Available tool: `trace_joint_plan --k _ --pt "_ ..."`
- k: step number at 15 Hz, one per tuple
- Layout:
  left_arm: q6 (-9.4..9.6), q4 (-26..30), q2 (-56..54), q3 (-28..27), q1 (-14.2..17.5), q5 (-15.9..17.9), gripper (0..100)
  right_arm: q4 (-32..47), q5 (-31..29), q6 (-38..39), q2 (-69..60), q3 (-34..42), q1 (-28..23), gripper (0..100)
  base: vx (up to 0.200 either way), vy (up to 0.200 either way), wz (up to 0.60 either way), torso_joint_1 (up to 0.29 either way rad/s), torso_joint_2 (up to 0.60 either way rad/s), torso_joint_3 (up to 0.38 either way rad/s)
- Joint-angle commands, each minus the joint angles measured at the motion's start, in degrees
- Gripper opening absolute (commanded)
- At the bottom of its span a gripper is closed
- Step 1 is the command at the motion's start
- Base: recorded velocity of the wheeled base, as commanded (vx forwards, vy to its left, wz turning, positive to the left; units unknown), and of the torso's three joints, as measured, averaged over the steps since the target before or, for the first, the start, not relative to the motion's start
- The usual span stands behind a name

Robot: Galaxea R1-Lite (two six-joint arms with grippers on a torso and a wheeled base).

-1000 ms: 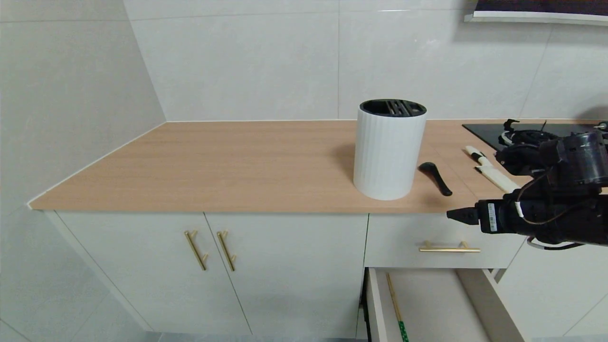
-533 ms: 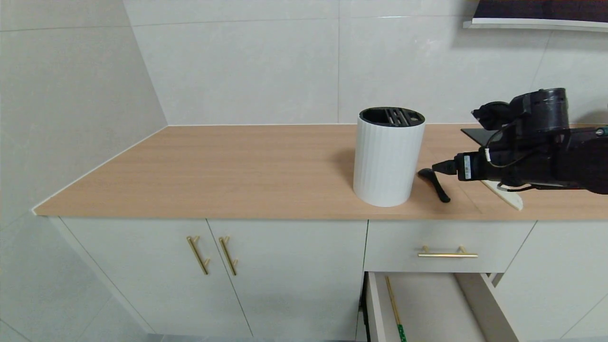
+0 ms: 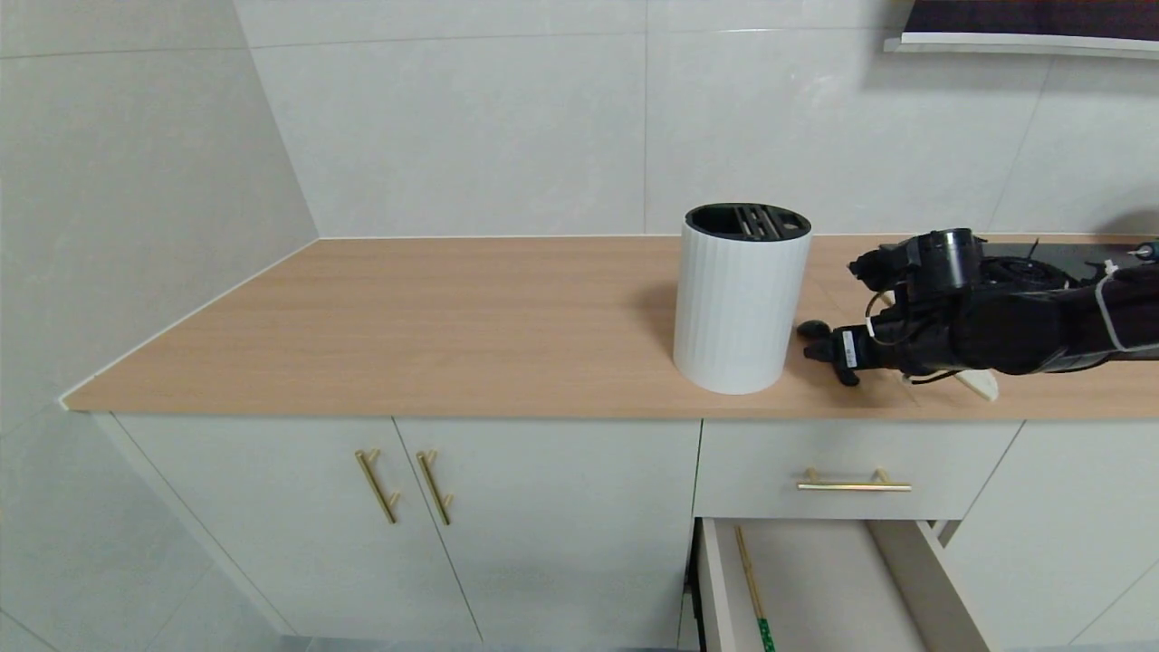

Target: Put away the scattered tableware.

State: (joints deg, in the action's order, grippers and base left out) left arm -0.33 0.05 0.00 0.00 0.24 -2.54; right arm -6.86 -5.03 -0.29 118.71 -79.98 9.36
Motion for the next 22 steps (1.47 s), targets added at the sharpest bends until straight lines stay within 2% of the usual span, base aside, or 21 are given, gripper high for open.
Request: trace_joint_plan --k 1,4,5,15,18,22 --pt "-0.02 -0.05 0.0 0.0 0.02 -0.01 100 -0.08 -0.06 0.12 3.63 -1.23 -0.05 100 0.0 0.0 0.0 0.0 0.0 0.0" --pt "-0.02 -0.05 0.0 0.0 0.02 -0.01 100 -0.26 -0.15 0.29 4.95 -2.2 0.04 100 0.0 0.0 0.0 0.0 0.0 0.0" --pt "-0.02 -0.05 0.0 0.0 0.02 -0.01 100 -0.26 -0.15 0.38 4.95 -2.37 0.04 0 0.0 0.0 0.0 0.0 0.0 0.0" --pt "-0.02 0.04 0.0 0.0 0.02 -0.01 100 0.1 -1.03 1.26 1.52 -1.67 -0.05 0 0.0 0.0 0.0 0.0 0.0 0.0" --pt "-0.02 -0.05 0.0 0.0 0.02 -0.01 100 1.24 -2.17 4.51 -9.46 5.19 -0.05 0 0.0 0.0 0.0 0.0 0.0 0.0" --pt "-0.02 -0.05 0.0 0.0 0.02 -0.01 100 4.4 -0.33 4.86 -27.66 21.45 0.13 0 0.0 0.0 0.0 0.0 0.0 0.0"
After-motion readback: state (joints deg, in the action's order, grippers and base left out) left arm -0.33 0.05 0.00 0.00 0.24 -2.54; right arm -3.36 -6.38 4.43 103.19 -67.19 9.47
